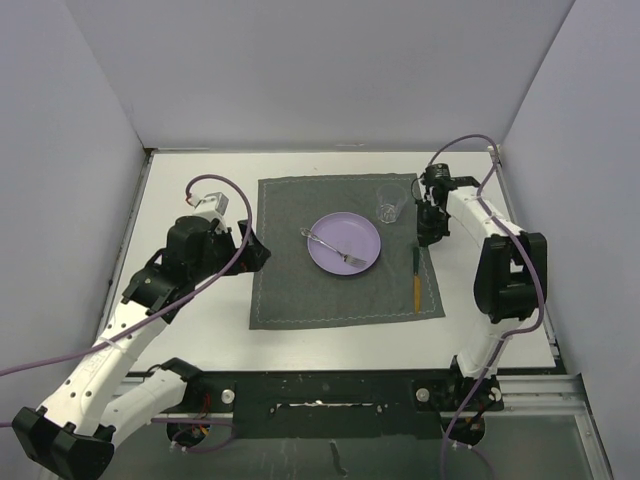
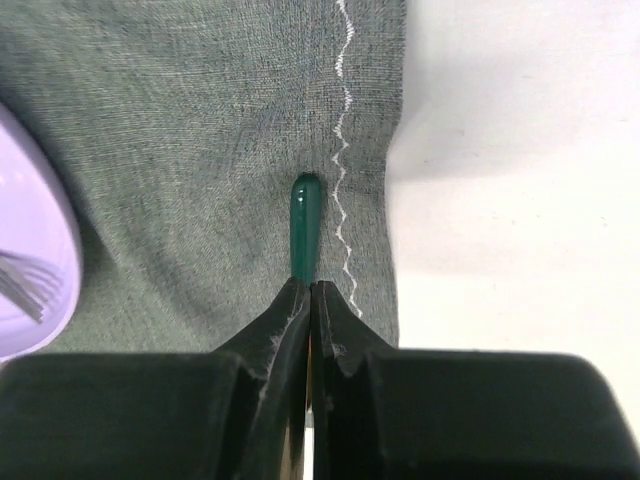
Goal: Set the dinner table for one person
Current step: Adjust the knife on the napkin.
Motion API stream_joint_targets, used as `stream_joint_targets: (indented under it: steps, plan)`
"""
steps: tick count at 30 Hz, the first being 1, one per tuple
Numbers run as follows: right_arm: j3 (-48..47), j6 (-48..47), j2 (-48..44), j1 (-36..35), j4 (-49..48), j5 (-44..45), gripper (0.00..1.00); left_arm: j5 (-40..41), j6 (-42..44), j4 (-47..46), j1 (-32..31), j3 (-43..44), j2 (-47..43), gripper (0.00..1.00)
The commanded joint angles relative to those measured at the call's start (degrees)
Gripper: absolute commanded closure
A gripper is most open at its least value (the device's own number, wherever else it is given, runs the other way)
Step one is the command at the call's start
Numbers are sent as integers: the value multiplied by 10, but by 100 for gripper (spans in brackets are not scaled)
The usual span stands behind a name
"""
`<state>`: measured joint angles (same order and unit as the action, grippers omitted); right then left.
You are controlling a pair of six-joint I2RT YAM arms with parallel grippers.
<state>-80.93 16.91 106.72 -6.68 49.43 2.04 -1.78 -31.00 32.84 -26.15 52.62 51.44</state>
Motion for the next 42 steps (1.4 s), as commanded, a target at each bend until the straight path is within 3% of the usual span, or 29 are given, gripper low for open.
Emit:
stream_joint_targets:
  steps: [1,5,9,18,24,42]
  plan:
    - [-34,0,-62,-7,17,20,100,-10,-5,-6,2,8,-19,15]
    - [-36,-8,-65,-7,22,11,98,-11,-8,-1,2,7,-28,15]
    - [-17,-12,-62,-6,4,0,85,-10,-10,2,2,7,-35,15]
    - [33,0,-39,-8,-27,-24,83,-8,-10,6,2,5,-38,14]
    - [84,8,-45,-15,-59,-40,70,-10,-12,2,2,0,-37,15]
    - [160,30,-76,-47,-75,-13,70,-14,-14,-7,2,-16,-42,15]
